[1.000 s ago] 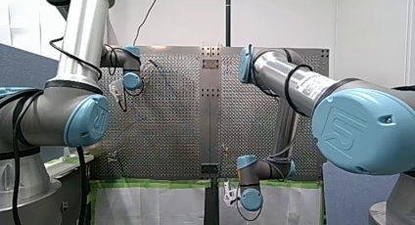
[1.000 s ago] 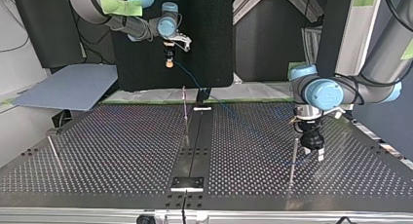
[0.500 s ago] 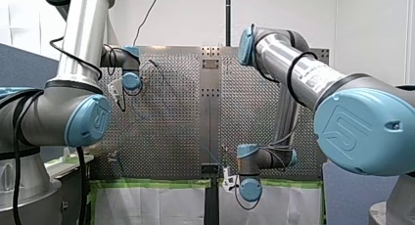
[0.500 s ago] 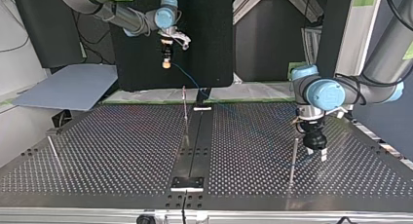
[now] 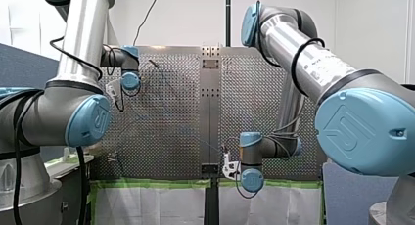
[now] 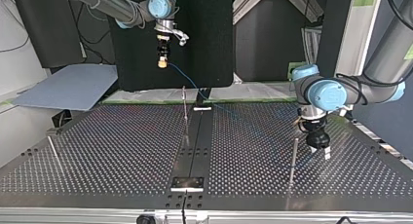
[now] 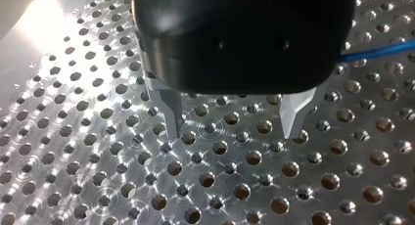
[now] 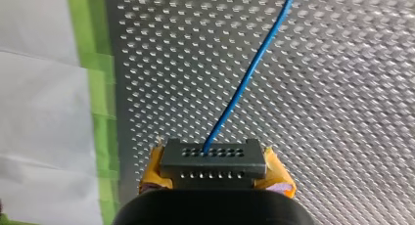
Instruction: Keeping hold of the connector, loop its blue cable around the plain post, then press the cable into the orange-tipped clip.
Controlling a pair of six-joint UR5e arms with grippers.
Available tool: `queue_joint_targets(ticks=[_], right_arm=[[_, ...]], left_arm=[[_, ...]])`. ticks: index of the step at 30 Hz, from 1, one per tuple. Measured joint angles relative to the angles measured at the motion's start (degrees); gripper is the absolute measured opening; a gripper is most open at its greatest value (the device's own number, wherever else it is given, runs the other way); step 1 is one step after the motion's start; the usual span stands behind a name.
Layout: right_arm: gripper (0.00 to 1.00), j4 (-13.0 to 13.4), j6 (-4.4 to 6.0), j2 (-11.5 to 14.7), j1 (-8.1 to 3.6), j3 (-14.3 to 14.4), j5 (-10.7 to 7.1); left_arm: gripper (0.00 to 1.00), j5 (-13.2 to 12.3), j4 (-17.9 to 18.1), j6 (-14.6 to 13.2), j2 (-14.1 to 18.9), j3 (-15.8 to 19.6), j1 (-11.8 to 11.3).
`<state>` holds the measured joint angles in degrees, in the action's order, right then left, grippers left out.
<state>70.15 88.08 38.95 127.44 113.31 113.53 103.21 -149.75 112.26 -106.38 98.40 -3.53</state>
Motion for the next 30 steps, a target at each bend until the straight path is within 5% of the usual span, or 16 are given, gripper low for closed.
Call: queue_joint_targets(ticks=[6, 13, 20, 30], right_arm=[[0.0, 3.3, -0.54, 3.4, -1.15, 2.7, -0.95], [0.0, 4.7, -0.82, 5.5, -2.68, 3.1, -4.4], [0.0, 5.8, -0.45, 3.9, -3.68, 3.0, -8.06], [0.0, 7.0, 0.55, 0.4, -5.12, 2.6, -9.17]], left_arm=[[1.0, 0.3, -0.3, 0.0, 0.0, 0.0, 0.3], [1.0, 0.4, -0.9, 0.0, 0.0, 0.0, 0.5], [1.0, 0.3, -1.4, 0.0, 0.0, 0.0, 0.8], [1.0, 0.5, -3.5, 0.4, 0.0, 0.0, 1.5]])
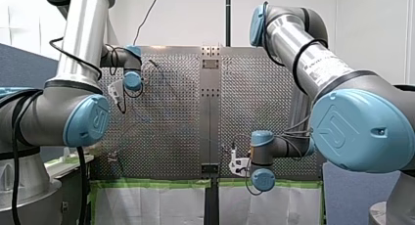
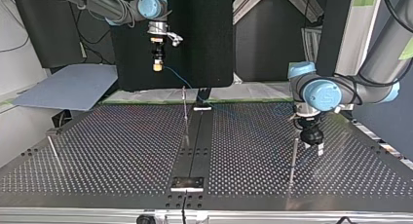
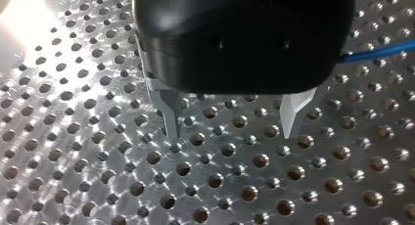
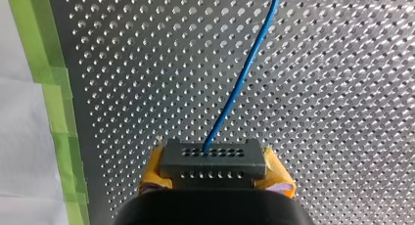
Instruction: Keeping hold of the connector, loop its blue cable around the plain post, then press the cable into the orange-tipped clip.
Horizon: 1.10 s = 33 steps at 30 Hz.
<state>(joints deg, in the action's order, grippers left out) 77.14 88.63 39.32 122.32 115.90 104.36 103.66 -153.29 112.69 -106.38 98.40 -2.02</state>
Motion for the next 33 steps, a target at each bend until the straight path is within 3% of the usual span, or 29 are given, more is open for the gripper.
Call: queue_joint_targets(ticks=[10, 23, 29, 33], right_arm=[[0.0, 0.0, -0.39, -0.4, -0.96, 0.0, -1.22], [0.0, -0.1, -0.62, -0.6, -1.36, 0.0, -2.4], [0.0, -0.1, -0.59, -0.7, -1.4, 0.0, -2.47], [0.0, -0.1, -0.56, -0.7, -1.38, -0.1, -2.48]], left_arm=[[1.0, -0.5, -4.0, 4.9, 0.8, -0.5, -0.6], [1.0, -7.2, -11.1, 12.0, 1.1, -4.9, -1.6], [1.0, -8.7, -14.7, 12.5, 1.1, -5.0, -1.8], [1.0, -8.6, -16.9, 11.4, 1.1, -5.0, -2.2]])
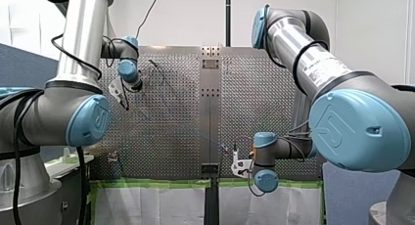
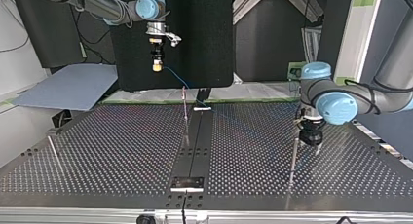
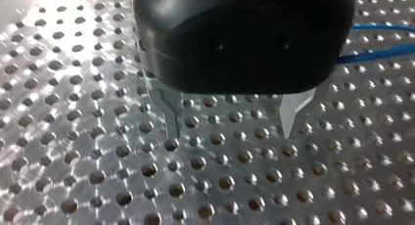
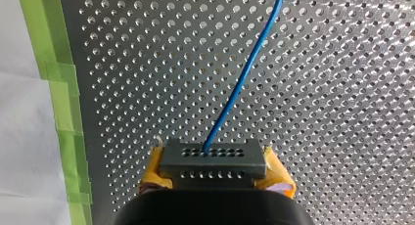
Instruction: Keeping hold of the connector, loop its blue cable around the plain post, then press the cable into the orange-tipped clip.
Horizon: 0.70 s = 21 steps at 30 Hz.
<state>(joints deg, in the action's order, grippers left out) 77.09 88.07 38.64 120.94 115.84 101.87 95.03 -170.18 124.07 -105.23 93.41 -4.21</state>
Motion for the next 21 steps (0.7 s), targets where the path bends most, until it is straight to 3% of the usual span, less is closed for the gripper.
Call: queue_joint_targets(ticks=[15, 21], right_arm=[[0.0, 0.0, 0.15, -0.2, 0.02, 0.0, 0.0], [0.0, 0.1, 0.23, -0.2, 0.02, -0.1, -0.19]], left_arm=[[1.0, 0.5, -8.0, -7.2, -0.3, 0.4, -0.3], [1.0, 0.8, -11.5, -9.2, -2.5, 0.4, -0.3]])
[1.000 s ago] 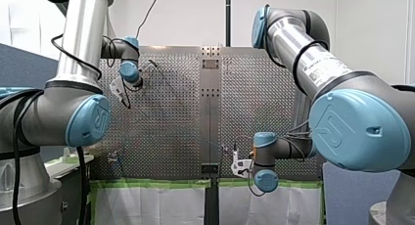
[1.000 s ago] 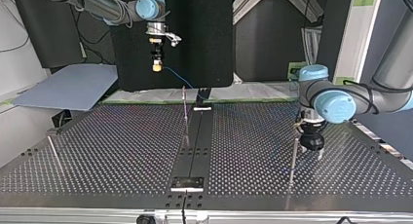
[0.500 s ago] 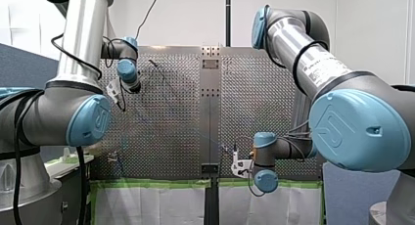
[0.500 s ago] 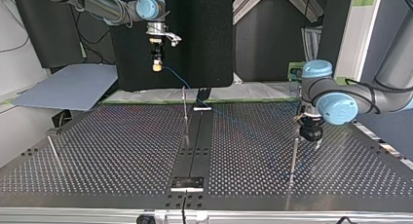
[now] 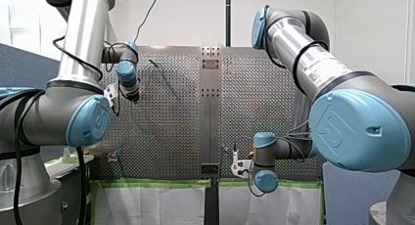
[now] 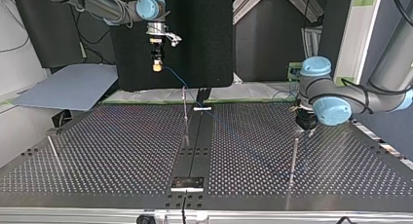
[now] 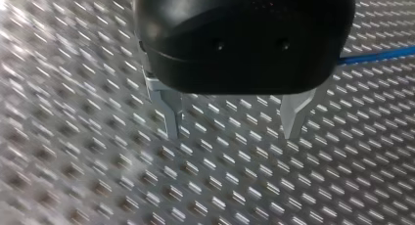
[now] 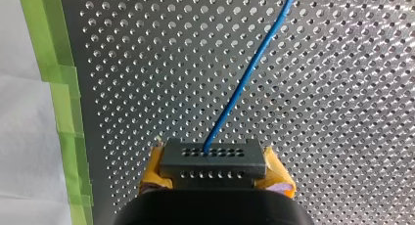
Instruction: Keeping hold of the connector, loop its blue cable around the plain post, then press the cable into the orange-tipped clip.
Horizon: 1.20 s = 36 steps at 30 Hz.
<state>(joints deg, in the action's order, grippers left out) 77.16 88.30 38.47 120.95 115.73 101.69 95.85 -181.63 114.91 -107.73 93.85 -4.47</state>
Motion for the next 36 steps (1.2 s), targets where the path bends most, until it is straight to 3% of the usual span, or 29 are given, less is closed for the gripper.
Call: queue_joint_targets(ticks=[10, 15, 26, 36], right_arm=[[0.0, -0.1, -0.03, 0.0, -0.04, 0.0, -0.16], [0.0, -0.1, -0.1, 0.0, -0.03, 0.0, -0.18], [0.0, -0.1, -0.25, 0.0, 0.0, 0.0, -0.17], [0.0, -0.1, -0.31, -0.1, 0.01, 0.0, -0.17]], left_arm=[[1.0, 1.3, -6.0, -0.1, -2.3, 0.0, -0.9], [1.0, 0.5, -7.5, 1.4, -2.3, 0.1, -1.1], [1.0, -5.1, -2.3, 7.4, -2.3, 1.1, -1.7], [1.0, -9.8, 3.2, 12.9, -2.2, 4.6, -4.3]])
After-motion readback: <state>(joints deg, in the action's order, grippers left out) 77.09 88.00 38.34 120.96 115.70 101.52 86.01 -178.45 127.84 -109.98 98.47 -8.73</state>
